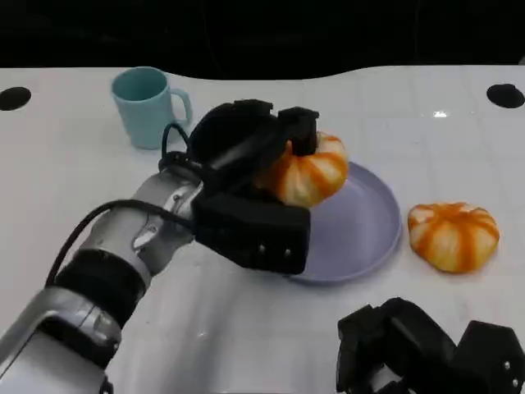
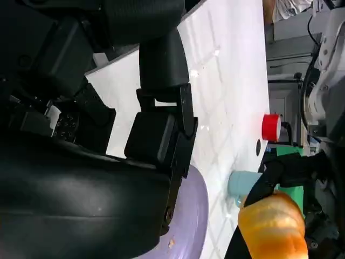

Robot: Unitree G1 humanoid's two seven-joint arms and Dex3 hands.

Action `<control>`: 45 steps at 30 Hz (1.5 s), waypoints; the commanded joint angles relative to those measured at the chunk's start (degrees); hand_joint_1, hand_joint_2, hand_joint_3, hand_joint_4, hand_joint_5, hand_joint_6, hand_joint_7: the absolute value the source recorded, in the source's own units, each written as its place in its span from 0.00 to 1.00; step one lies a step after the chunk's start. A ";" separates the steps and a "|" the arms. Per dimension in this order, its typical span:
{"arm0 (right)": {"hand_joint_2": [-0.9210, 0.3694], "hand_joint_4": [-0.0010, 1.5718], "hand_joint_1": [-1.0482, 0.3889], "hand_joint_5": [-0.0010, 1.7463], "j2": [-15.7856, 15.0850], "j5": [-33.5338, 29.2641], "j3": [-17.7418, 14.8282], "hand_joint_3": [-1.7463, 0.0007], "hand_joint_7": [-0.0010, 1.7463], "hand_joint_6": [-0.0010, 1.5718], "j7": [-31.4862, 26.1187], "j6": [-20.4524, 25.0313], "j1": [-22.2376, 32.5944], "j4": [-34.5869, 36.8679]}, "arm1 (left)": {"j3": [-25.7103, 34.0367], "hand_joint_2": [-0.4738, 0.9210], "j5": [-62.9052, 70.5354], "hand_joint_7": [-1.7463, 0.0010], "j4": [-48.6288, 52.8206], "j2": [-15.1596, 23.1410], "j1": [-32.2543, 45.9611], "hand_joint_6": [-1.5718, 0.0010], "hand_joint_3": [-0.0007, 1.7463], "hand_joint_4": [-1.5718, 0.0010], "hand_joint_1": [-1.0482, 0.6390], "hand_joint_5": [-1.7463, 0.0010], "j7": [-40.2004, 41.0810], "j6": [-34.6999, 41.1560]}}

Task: Grasp the bread from the table and place it into the plate.

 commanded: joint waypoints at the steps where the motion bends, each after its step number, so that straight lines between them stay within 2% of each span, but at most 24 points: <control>1: 0.63 0.97 0.00 0.74 -0.50 0.31 -0.29 0.26 0.56 1.00 -0.20 -0.14 0.08 -0.49 | -0.79 0.72 -0.74 0.00 3.49 -0.62 -2.29 0.58 0.60 0.44 0.49 0.00 0.71 -0.91; 3: 0.62 0.96 0.00 0.74 -0.55 0.41 -0.40 0.26 0.56 1.00 -0.26 0.09 -0.07 -0.52 | -0.69 0.75 -1.72 0.00 4.75 -1.29 -2.84 0.59 0.58 0.45 0.49 0.00 -1.16 -0.92; 4: 0.63 0.97 0.00 0.74 -0.59 0.28 -0.42 0.26 0.56 1.00 -0.40 0.17 -0.15 -0.55 | -0.67 0.79 -2.23 0.08 5.08 -1.63 -3.10 0.59 0.55 0.48 0.48 0.00 -2.78 -0.54; 5: 0.63 0.97 0.00 0.74 -0.66 0.10 -0.41 0.26 0.57 1.00 -0.54 0.20 -0.19 -0.58 | -0.69 0.83 -2.58 0.27 5.27 -1.89 -3.29 0.56 0.46 0.53 0.48 0.06 -4.02 -0.23; 8: 0.62 0.97 0.00 0.73 -0.87 0.02 -0.50 0.26 0.58 1.00 -0.65 0.13 -0.35 -0.39 | -1.89 0.95 -1.80 0.66 5.98 -2.24 -3.75 0.51 0.24 0.58 0.45 0.17 -4.49 0.01; 9: 0.62 0.97 0.00 0.73 -0.90 0.02 -0.53 0.26 0.58 1.00 -0.72 0.20 -0.35 -0.41 | -2.30 0.98 -1.54 0.79 6.17 -2.26 -3.87 0.54 0.18 0.61 0.43 0.20 -4.48 0.01; 10: 0.62 0.97 0.00 0.73 -0.91 0.11 -0.61 0.26 0.58 1.00 -0.73 0.14 -0.33 -0.40 | -2.74 0.99 -1.31 0.83 6.27 -2.34 -4.00 0.55 0.15 0.63 0.43 0.21 -5.01 0.36; 11: 0.62 0.97 0.00 0.73 -0.94 0.18 -0.67 0.26 0.58 1.00 -0.66 -0.27 -0.35 -0.17 | -3.07 0.99 -1.28 0.88 6.19 -2.33 -4.00 0.60 0.14 0.66 0.41 0.26 -5.70 0.51; 14: 0.61 0.98 0.00 0.74 -1.22 -0.12 -0.64 0.26 0.58 1.00 -0.68 -0.67 -0.28 -0.16 | -3.90 1.00 -1.27 0.98 5.22 -1.99 -3.70 0.73 0.12 0.72 0.30 0.60 -7.51 1.44; 16: 0.61 0.98 0.00 0.73 -1.32 0.03 -0.63 0.26 0.59 1.00 -0.59 -0.55 -0.03 -0.58 | -4.14 1.00 -1.40 1.00 3.56 -1.51 -3.04 0.75 0.12 0.72 0.28 0.69 -8.94 2.33; 17: 0.62 0.98 0.00 0.74 -1.32 0.19 -0.66 0.26 0.59 1.00 -0.49 -0.70 0.10 -0.67 | -4.23 1.00 -1.46 1.00 2.31 -1.14 -2.54 0.80 0.12 0.76 0.23 0.74 -9.94 2.89; 22: 0.61 0.98 0.00 0.74 -1.46 0.23 -0.75 0.25 0.58 1.00 -0.51 -1.63 0.48 -0.71 | -4.22 1.00 -1.87 1.00 -4.59 0.97 0.67 0.87 0.11 0.82 0.16 0.79 -14.15 5.19; 29: 0.62 0.99 0.00 0.73 -1.87 0.48 -0.76 0.25 0.59 1.00 -0.61 -0.86 1.07 -1.74 | -3.43 1.00 -2.86 0.98 -10.97 3.34 4.47 0.83 0.15 0.79 0.13 0.80 -16.75 5.27; 33: 0.61 0.99 0.00 0.73 -1.88 0.54 -0.83 0.25 0.59 1.00 -0.72 -0.93 1.26 -1.93 | -2.77 1.00 -3.35 0.96 -14.34 4.72 6.53 0.76 0.18 0.73 0.14 0.77 -17.22 5.08; 37: 0.62 0.99 0.00 0.73 -2.00 0.50 -0.87 0.25 0.59 1.00 -0.77 -0.96 1.47 -2.11 | -2.00 1.00 -3.82 0.95 -17.51 5.91 8.41 0.74 0.18 0.72 0.16 0.76 -18.23 5.22; 45: 0.63 0.99 0.00 0.73 -2.10 0.59 -1.00 0.24 0.59 1.00 -0.71 -1.08 1.59 -2.14 | 1.88 1.00 -9.09 0.94 -21.18 8.51 13.88 0.68 0.16 0.65 0.22 0.72 -15.23 -2.02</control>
